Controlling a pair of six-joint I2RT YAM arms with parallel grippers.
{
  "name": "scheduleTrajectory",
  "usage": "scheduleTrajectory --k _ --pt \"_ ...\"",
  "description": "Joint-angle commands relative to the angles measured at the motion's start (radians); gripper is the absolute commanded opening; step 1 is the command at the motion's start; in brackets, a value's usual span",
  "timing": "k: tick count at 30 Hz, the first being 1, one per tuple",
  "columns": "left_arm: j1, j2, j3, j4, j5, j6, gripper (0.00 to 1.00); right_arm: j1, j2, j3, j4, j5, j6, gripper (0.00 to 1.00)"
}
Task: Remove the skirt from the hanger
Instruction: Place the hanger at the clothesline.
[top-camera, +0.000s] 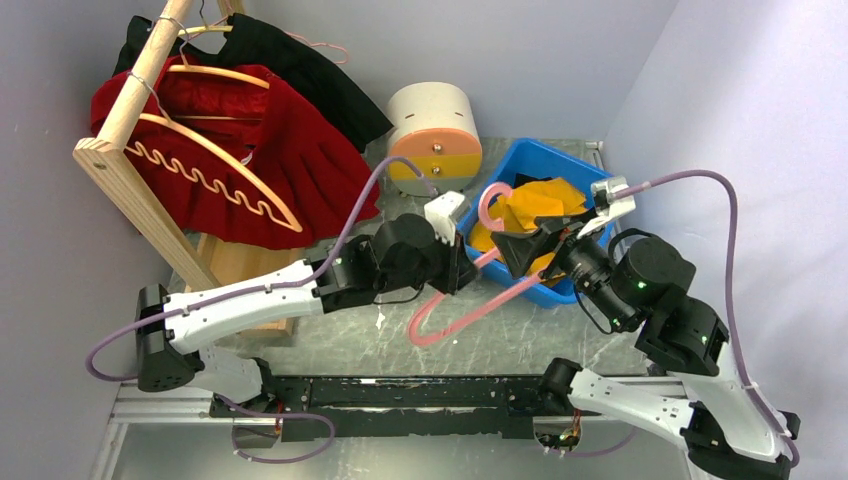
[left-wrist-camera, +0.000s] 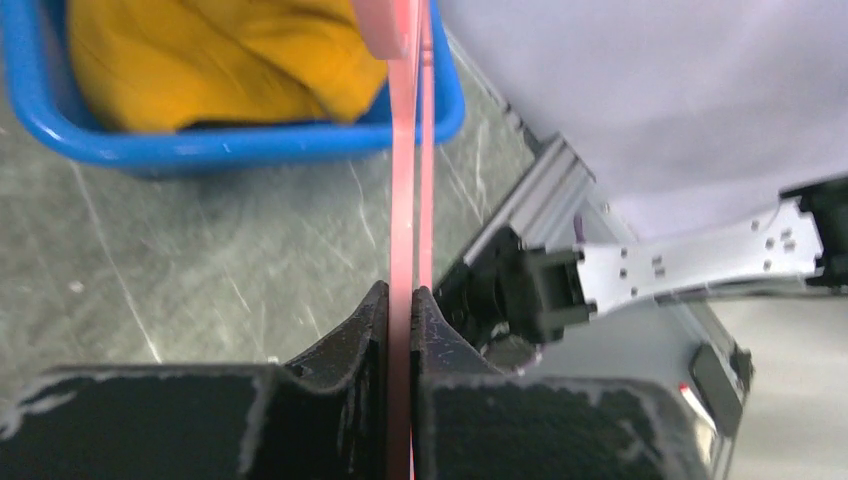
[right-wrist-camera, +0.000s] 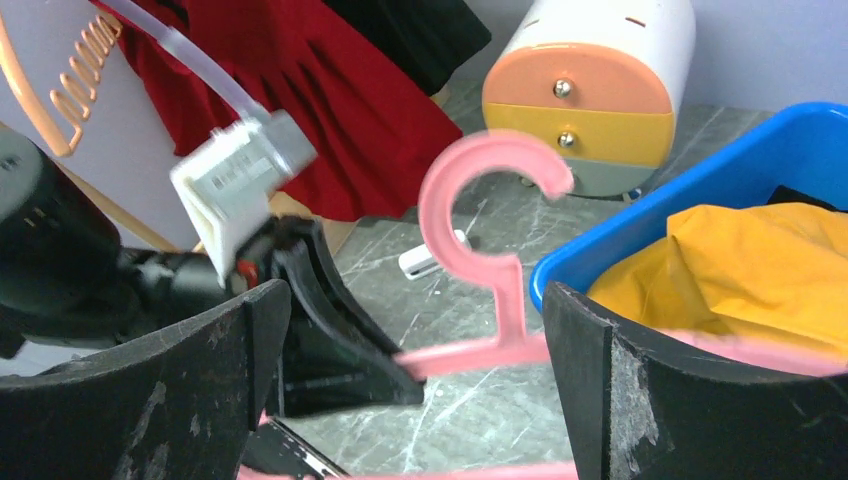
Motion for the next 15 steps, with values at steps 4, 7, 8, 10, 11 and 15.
scheduleTrajectory --k 4,7,8,10,11,15 --pt "0.008 0.029 0.219 -0.097 -0.328 0.084 0.07 -0.001 -0.022 0.000 -0.014 0.044 -0.017 1.00" --pt "0.011 0.050 0.281 -0.112 -0.422 0.103 0.07 -0.002 -0.017 -0.015 -0.006 0.039 -0.031 1.00" --pt "0.013 0.057 0.294 -0.109 -0.453 0.111 0.07 -0.003 -0.014 -0.023 0.002 0.036 -0.037 1.00" --pt "0.022 0.078 0.330 -0.112 -0.508 0.122 0.07 -0.002 0.003 -0.022 0.010 0.016 -0.054 1.00" --pt "0.024 0.090 0.366 -0.123 -0.539 0.126 0.07 -0.003 0.015 -0.017 0.010 -0.006 -0.066 1.00" --pt "0.029 0.128 0.442 -0.153 -0.668 0.156 0.07 -0.002 0.090 0.005 0.004 -0.140 -0.125 1.00"
